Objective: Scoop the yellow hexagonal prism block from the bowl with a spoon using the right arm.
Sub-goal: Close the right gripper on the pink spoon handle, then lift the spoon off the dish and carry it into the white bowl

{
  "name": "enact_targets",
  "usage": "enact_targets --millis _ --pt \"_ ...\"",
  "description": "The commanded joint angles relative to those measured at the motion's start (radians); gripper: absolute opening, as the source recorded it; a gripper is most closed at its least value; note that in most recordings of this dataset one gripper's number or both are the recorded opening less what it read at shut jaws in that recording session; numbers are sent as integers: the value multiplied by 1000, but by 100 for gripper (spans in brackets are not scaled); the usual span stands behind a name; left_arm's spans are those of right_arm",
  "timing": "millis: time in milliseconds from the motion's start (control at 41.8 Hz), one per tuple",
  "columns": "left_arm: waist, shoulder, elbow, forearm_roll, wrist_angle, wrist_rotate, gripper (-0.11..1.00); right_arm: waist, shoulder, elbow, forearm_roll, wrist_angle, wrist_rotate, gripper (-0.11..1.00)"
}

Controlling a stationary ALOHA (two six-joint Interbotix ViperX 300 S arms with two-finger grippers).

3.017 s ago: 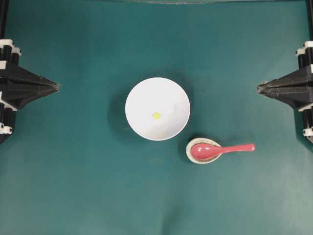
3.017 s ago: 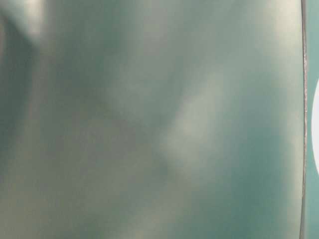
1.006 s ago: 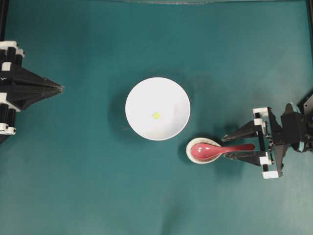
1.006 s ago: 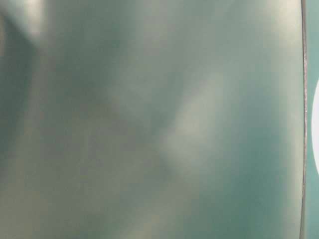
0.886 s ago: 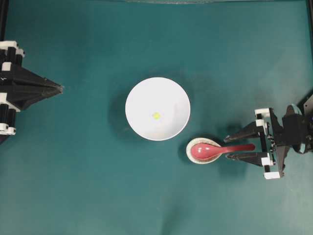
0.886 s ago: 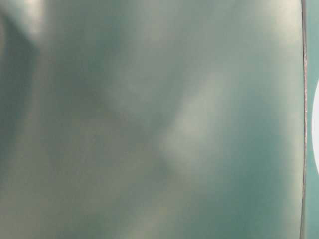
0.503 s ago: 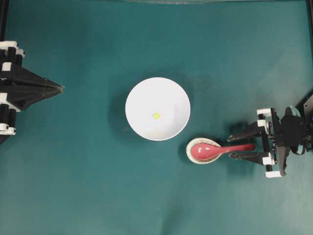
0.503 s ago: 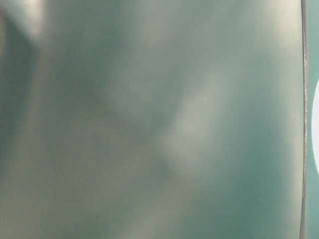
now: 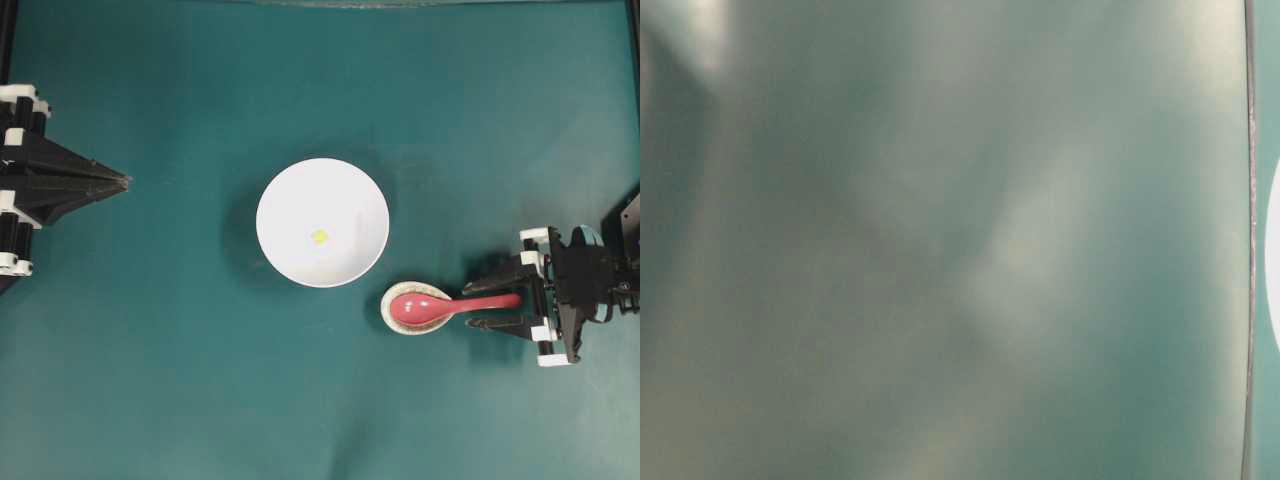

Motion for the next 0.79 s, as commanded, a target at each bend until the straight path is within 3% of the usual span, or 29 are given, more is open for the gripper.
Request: enact_targets --millis 0,144,359,575,766 --pt "-2 8 -14 2 -3 2 0 3 -11 -3 0 -3 2 54" --pt "-2 8 -14 2 -3 0 0 3 -9 -5 0 -8 2 48" --pt "-2 9 -14 2 11 0 0 5 -11 -9 3 -11 3 23" --pt "0 8 -14 2 17 -2 0 -2 -78 -23 3 5 9 23" --pt "-2 8 -14 2 17 -2 0 -20 -213 -37 2 86 -11 23"
